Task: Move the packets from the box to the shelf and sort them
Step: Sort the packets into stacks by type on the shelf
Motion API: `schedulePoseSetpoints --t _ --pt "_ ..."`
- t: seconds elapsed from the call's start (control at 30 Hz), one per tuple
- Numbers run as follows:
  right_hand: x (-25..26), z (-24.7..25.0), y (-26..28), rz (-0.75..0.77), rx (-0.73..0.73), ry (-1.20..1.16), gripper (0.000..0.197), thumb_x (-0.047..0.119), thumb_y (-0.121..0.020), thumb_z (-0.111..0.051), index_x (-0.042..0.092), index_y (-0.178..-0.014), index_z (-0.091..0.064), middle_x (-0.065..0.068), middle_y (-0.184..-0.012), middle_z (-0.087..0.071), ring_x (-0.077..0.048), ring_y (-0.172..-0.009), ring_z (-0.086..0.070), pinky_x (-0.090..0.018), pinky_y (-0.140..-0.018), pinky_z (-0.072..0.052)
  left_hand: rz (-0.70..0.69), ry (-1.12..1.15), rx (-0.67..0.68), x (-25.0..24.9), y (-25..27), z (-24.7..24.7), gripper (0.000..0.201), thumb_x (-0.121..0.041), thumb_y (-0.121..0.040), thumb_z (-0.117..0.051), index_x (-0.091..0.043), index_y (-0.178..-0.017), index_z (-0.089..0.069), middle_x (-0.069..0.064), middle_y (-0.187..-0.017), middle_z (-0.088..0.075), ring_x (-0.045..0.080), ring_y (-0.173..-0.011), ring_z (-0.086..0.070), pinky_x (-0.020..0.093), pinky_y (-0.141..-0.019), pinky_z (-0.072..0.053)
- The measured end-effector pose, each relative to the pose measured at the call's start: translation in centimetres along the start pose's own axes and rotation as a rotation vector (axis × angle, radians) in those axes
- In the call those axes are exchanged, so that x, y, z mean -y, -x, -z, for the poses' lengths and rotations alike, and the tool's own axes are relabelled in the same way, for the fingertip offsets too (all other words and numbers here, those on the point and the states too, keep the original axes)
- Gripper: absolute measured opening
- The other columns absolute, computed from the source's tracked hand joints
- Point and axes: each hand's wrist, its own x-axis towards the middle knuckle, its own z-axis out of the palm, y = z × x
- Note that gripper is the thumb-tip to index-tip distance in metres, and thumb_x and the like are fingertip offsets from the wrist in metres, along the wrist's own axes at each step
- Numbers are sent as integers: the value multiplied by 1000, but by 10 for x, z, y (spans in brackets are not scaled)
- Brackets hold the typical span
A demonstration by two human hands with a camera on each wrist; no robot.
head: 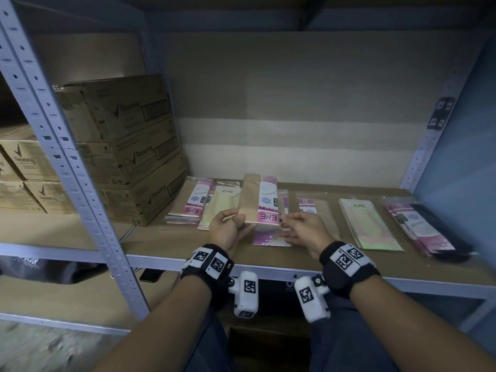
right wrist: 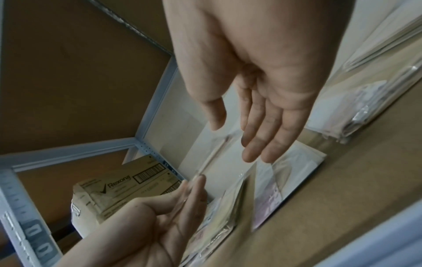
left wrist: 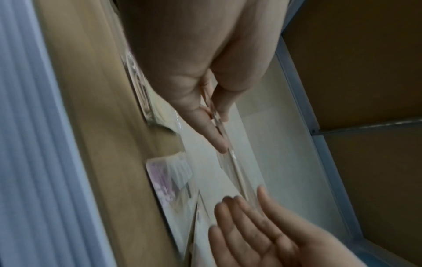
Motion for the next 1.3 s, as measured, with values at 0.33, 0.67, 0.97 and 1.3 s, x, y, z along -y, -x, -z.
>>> schedulePoseSetpoints --t 0.33,0.67,0.97,1.3 --pt "3 22 7 -43 -115 -186 13 -1 -88 -58 4 -100 -61 -15 -96 -70 -23 -71 -68 -29 -59 -59 9 -338 141 10 7 -14 25 -1 -85 -65 2 -108 -57 14 -96 -64 22 -78 -66 31 -71 -59" --pt "11 54 15 -3 -117 54 18 15 -95 -52 10 -101 -69 -10 -87 -70 -20 -71 -65 -36 -64 -54 -560 -1108 32 -16 -10 -3 32 -16 -86 -63 -9 -118 -61 8 -124 -57 23 -115 -53 30 -102 -41" --pt "14 76 23 155 -61 202 16 5 -88 -58 8 -85 -73 -9 -90 -71 -13 -76 -63 -25 -74 -52 -322 -1359 473 -30 -8 -7 18 -20 -93 -58 -11 -101 -70 1 -93 -68 17 -87 -61 21 -74 -47" --pt "10 86 12 102 -104 179 33 5 -85 -64 9 -117 -62 -6 -116 -62 -14 -93 -62 -22 -75 -54 -228 -1202 435 -24 -11 1 8 -14 -89 -63 -13 -84 -68 -4 -76 -64 5 -71 -58 16 -63 -45"
